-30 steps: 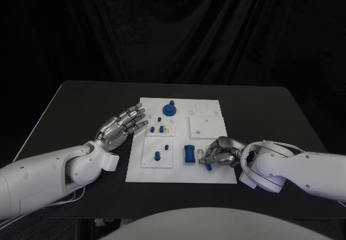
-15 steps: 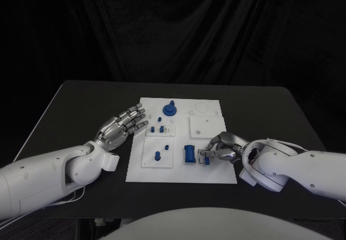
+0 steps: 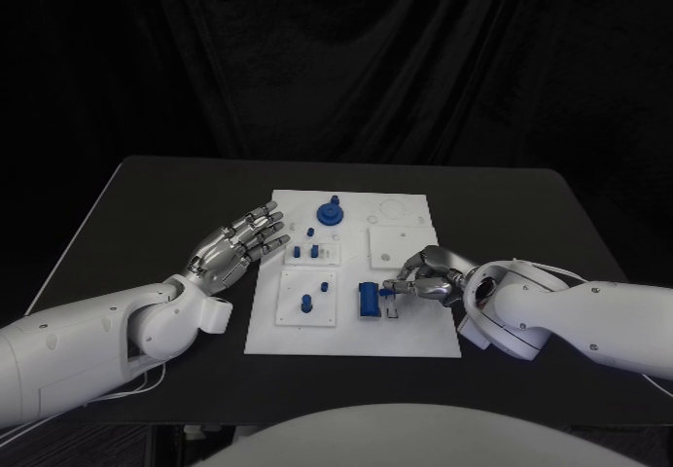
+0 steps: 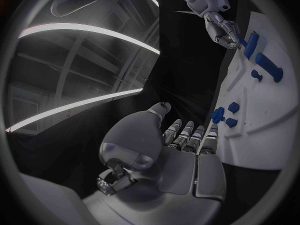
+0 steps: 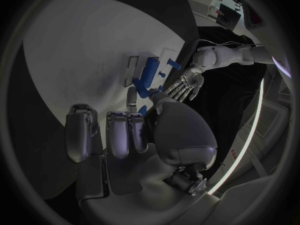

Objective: Assemble the parts on the task board

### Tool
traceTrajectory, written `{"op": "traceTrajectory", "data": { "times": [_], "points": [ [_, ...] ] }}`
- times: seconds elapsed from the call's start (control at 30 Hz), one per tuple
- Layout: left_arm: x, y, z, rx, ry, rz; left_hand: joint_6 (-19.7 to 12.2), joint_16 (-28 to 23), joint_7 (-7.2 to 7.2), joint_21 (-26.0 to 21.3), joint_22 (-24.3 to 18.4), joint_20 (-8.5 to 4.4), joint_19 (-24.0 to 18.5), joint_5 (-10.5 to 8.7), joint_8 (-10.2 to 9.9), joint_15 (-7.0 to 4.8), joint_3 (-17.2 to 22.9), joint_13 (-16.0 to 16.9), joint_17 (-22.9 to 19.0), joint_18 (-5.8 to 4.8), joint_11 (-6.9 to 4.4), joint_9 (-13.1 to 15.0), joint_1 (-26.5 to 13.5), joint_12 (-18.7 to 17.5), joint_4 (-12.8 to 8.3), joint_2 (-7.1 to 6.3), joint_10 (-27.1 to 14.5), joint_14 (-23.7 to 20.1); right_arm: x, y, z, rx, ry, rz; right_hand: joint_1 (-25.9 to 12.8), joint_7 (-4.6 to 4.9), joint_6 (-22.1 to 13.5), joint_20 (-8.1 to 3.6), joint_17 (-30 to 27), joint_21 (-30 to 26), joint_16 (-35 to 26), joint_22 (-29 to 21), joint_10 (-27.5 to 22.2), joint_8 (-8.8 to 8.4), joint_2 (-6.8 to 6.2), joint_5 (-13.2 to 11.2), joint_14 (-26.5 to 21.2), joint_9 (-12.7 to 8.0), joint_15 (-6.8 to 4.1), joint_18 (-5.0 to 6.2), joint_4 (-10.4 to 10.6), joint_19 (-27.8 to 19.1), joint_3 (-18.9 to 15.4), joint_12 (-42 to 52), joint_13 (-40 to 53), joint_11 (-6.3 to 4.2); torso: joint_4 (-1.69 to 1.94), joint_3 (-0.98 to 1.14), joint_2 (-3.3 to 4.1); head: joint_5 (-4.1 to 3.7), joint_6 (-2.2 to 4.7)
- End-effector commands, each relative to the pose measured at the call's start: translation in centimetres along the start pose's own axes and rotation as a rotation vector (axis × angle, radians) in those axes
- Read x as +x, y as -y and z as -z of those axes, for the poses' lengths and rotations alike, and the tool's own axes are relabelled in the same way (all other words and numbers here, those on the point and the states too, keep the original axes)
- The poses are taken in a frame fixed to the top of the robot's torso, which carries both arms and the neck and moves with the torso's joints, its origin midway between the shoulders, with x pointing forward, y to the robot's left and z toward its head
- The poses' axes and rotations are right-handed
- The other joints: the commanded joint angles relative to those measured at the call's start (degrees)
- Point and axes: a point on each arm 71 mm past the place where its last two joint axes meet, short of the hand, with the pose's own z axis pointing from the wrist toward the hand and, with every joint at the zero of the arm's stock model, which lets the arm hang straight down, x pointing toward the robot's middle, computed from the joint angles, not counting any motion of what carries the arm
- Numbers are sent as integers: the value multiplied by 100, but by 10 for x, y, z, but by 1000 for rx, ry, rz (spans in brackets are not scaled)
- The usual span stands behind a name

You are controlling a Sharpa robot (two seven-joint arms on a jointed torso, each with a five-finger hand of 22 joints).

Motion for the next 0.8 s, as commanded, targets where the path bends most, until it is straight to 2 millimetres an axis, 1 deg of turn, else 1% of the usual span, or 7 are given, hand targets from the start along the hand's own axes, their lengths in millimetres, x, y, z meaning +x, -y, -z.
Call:
{"op": "traceTrajectory", "data": {
  "times": [0.03, 0.17, 0.27, 0.47, 0.5, 0.73, 0.8],
  "points": [
    [2, 0, 0, 8, -15, 11, -15, 21, 38, 27, -8, -11, 41, 38, 33, 21, 28, 9, 6, -94, 34, 7, -40, 20, 10, -3, -7, -18, -1, 3, -1, 36, -2, 18, -53, 24, -36, -39, 870, -19, -35, 1165, 597, 25, -23, -38, 475, 9, -44, 74, 33, 198, 5, 16, 1510, -19, 10, -11, 1, -8, 0],
    [2, -1, -1, 8, -16, 12, -15, 21, 38, 27, -8, -11, 41, 38, 33, 21, 28, 9, 6, -94, 34, 7, -40, 20, 10, -3, -7, -18, -1, 3, -2, 39, -7, 30, 9, 18, -52, -39, 861, -30, -39, 1161, 597, 35, -46, -58, 473, 16, -45, 77, 1, 195, 15, 16, 1510, -23, 13, -11, 4, -9, 0],
    [3, -1, -1, 8, -17, 12, -15, 21, 38, 27, -8, -11, 41, 38, 33, 21, 28, 9, 6, -94, 34, 7, -40, 20, 10, -3, -7, -18, -1, 4, -2, 39, -8, 35, 81, 11, -56, -40, 876, -20, -34, 1166, 597, 49, -43, -13, 477, 24, -50, 74, -35, 200, 44, 16, 1510, -28, 0, -1, 8, -9, 0],
    [2, -1, -1, 8, -17, 13, -15, 21, 38, 27, -8, -11, 41, 38, 33, 21, 28, 9, 6, -94, 34, 7, -40, 20, 10, -3, -7, -18, -1, 4, -2, 29, -6, 37, 458, -35, -45, -70, 884, -25, -33, 1166, 597, 100, -75, 601, 479, 43, -87, 75, -310, 201, 265, 16, 1510, -71, -1, 0, 2, -13, 0],
    [2, -1, -1, 7, -17, 12, -15, 21, 38, 27, -8, -11, 41, 38, 33, 21, 28, 9, 6, -94, 34, 7, -40, 20, 10, -3, -7, -18, -1, 4, -2, 27, -6, 37, 491, -41, -37, -74, 886, -23, -32, 1167, 597, 109, -84, 634, 480, 45, -89, 74, -344, 203, 290, 16, 1510, -75, -2, 0, -2, -11, 0],
    [2, -1, -1, 6, -15, 12, -15, 21, 38, 27, -8, -11, 41, 38, 33, 21, 28, 9, 6, -94, 34, 7, -40, 20, 10, -3, -7, -18, 0, 4, 1, 9, -14, 38, 540, -50, -21, -81, 877, -28, -36, 1166, 597, 129, -110, 649, 478, 53, -96, 75, -403, 202, 327, 16, 1510, -84, -17, 4, -7, 11, 0],
    [2, -1, 0, 6, -15, 12, -15, 21, 38, 27, -8, -11, 41, 38, 33, 21, 28, 9, 6, -94, 34, 7, -40, 20, 10, -3, -7, -18, -1, 3, 2, -1, -10, 47, 516, -15, -98, -77, 855, -59, -45, 1156, 597, 79, -144, 441, 473, 23, -85, 80, -416, 189, 328, 16, 1510, -60, -17, 4, -6, 5, 0]
  ]
}}
